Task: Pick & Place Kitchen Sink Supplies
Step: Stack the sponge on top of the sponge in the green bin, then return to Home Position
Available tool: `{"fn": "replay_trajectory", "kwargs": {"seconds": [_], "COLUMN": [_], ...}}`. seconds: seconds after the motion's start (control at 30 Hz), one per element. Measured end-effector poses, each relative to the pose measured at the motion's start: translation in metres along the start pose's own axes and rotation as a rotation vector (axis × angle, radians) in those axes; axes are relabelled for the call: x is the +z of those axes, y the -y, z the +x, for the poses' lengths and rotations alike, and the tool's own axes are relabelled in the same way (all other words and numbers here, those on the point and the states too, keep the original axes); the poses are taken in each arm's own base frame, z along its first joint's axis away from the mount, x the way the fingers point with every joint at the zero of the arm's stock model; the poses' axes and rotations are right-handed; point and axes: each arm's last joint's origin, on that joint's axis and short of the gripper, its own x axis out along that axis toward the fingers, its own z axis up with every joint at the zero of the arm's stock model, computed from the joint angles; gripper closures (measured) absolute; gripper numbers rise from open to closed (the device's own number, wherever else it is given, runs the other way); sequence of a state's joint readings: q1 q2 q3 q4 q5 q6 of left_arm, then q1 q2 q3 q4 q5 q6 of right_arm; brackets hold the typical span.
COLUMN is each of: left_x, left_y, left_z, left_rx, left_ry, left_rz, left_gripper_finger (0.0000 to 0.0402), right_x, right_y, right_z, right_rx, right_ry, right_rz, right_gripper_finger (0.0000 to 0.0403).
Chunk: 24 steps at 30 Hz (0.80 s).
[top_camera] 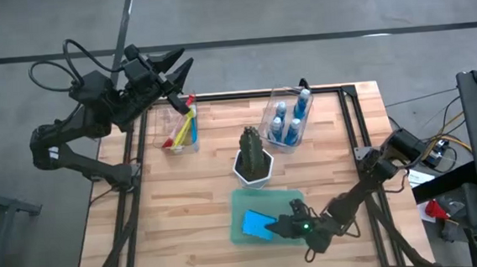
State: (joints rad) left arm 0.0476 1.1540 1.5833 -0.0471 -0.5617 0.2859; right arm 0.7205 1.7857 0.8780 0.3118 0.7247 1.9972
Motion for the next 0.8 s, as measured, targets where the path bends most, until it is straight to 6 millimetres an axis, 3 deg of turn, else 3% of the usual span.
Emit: {"fn": "replay_trajectory", "kwargs": {"seconds": [0.2, 0.6, 0.8], "left_x": [0.000, 0.000, -0.004], "left_y": [0.000, 0.000, 0.000], "left_z": [0.000, 0.000, -0.001], "left_rx": [0.000, 0.000, -0.014], "left_ry": [0.000, 0.001, -0.041], "left_rz": [0.000, 0.000, 0.005], "left_gripper_finger": [0.0257, 0.0257, 0.0257], "right_x": [0.002, 0.029, 0.044], "right_y": [-0.009, -0.027, -0.049], "right_z": [-0.013, -0.053, -0.069], "right_rx": [-0.005, -0.149, -0.104], "right_ry": [0.002, 0.045, 0.049], "right_rz": [-0.033, -0.173, -0.296], "right_gripper_finger": [0.0213, 0.0213, 0.0213]}}
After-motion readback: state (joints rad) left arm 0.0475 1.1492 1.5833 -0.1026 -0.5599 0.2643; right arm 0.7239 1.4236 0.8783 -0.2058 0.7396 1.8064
